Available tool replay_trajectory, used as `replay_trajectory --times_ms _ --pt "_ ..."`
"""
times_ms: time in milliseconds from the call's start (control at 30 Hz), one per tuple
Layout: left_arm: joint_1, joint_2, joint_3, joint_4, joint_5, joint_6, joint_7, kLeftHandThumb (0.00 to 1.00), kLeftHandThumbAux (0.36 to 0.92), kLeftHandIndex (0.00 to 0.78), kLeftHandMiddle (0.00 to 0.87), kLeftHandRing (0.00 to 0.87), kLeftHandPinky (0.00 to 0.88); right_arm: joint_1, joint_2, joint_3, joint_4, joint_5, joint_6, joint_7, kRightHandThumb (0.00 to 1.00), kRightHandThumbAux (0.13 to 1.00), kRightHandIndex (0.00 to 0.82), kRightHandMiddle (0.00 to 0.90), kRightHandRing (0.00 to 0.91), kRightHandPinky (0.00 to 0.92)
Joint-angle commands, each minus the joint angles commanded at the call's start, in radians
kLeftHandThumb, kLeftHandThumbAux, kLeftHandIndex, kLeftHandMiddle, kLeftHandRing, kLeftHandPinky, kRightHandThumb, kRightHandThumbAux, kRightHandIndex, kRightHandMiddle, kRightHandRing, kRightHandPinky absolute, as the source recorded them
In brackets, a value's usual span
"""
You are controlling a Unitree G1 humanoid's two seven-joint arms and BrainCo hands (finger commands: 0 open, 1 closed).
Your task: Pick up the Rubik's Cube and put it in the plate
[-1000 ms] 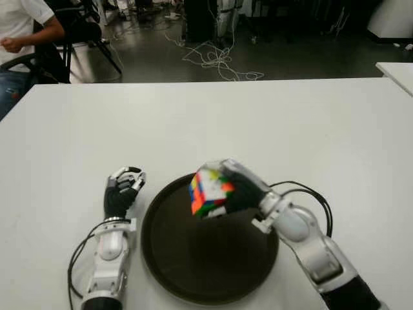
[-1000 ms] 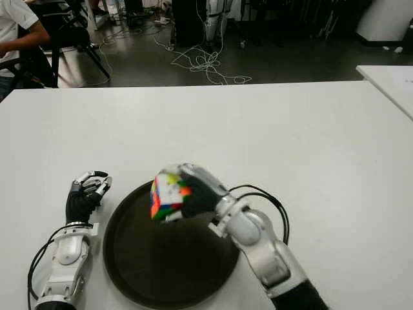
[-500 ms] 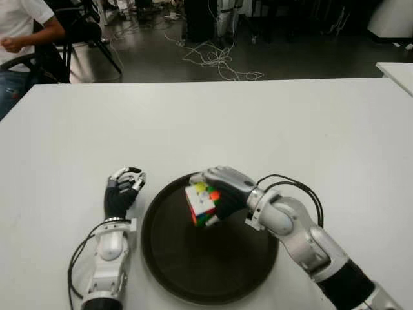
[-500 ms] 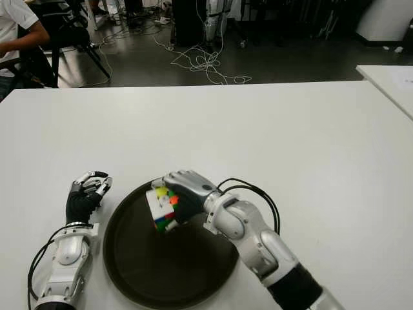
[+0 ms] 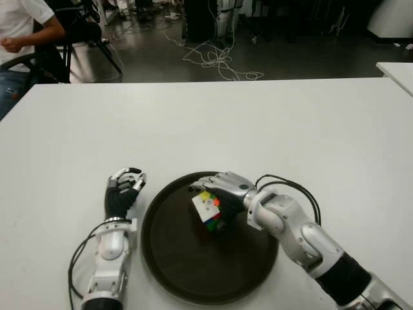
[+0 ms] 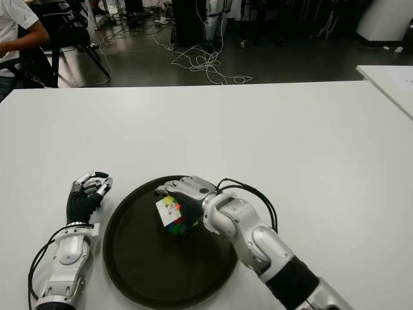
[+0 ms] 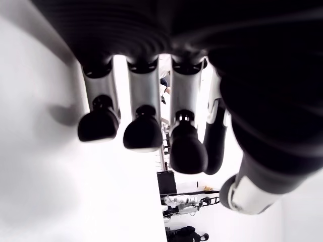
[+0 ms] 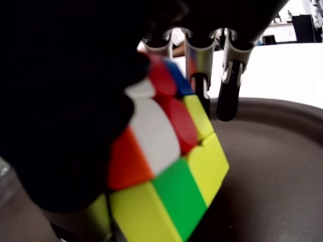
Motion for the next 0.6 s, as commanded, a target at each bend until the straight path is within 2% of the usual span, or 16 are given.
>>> replay_trajectory --times_ms 233,400,600 --pt "0.001 0.002 -0.002 -0.001 0.001 -0.005 -0.001 0.706 0.707 0.443 0.807 0.818 0.802 -0.014 0.007 0.017 0.048 -0.013 0.006 0.008 0.0 0.917 0.286 0.279 0.279 0.247" --pt "0.001 0.001 -0.001 0.0 -0.004 -0.014 -0.002 0.705 0.707 0.443 0.813 0.82 0.802 -0.013 0.009 0.022 0.068 -0.013 0.008 -0.002 0.0 0.929 0.31 0.282 0.29 0.296" --pt "0.001 0.003 -0.002 0.0 -0.002 -0.018 -0.002 0.704 0.707 0.443 0.813 0.821 0.804 -0.013 0.01 0.027 0.075 -0.025 0.017 -0.012 0.0 0.94 0.318 0.28 0.294 0.305"
